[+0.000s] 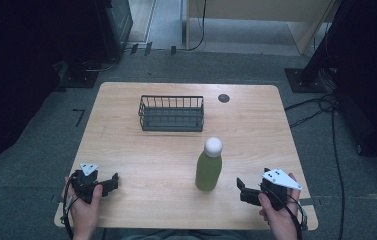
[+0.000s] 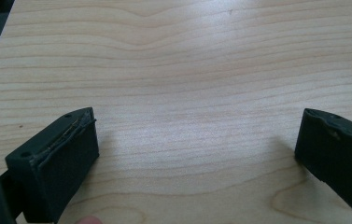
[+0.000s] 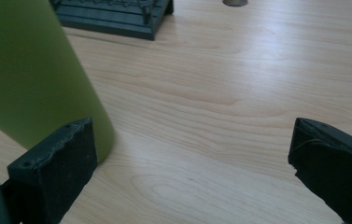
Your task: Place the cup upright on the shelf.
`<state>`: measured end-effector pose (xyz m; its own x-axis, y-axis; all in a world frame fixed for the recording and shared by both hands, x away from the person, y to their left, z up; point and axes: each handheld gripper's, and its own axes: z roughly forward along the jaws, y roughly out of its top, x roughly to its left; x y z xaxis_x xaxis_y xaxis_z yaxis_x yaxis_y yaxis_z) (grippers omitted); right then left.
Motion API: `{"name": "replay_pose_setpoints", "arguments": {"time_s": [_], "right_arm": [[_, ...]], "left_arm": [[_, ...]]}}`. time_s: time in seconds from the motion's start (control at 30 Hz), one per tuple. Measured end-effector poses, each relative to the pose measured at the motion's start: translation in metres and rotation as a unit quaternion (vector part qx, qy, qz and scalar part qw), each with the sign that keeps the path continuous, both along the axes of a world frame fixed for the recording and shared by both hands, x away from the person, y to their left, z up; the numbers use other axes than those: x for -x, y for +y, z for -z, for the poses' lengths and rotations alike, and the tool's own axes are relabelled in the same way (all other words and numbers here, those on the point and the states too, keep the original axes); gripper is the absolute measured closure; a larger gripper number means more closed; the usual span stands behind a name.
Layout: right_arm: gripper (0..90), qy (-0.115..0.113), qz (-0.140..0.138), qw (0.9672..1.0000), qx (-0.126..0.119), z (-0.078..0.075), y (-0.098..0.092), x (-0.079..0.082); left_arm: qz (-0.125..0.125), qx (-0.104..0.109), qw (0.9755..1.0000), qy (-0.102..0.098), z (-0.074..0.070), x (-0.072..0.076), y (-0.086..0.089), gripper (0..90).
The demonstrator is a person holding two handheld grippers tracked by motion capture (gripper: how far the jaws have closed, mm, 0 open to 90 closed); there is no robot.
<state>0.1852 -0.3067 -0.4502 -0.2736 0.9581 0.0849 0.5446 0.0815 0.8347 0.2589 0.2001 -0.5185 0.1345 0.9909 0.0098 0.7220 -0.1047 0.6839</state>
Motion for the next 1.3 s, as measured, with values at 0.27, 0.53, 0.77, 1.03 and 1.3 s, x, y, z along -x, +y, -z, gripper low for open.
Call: {"name": "replay_pose_setpoints", "arguments": {"time_s": [0.27, 0.53, 0.77, 1.03, 1.3], "right_arm": [[0.9, -0.007, -0.033, 0.9993, -0.017, -0.01, 0.023, 0.002], [1.0, -0.008, -0.067, 0.9972, -0.032, -0.013, 0.046, 0.002], [4.2, -0.02, -0.081, 0.9956, -0.042, -0.014, 0.064, -0.003], [6.1, -0.023, -0.088, 0.9943, -0.055, -0.013, 0.08, -0.014], [10.5, -0.033, -0.079, 0.9953, -0.045, -0.013, 0.095, -0.024]], "left_arm": [[0.0, 0.0, 1.0, 0.0, 0.0, 0.0, 0.0, 0.0], [0.0, 0.0, 1.0, 0.0, 0.0, 0.0, 0.0, 0.0], [0.0, 0.0, 1.0, 0.0, 0.0, 0.0, 0.0, 0.0], [0.0, 0.0, 1.0, 0.0, 0.0, 0.0, 0.0, 0.0], [0.0, 0.0, 1.0, 0.0, 0.0, 0.0, 0.0, 0.0]]}}
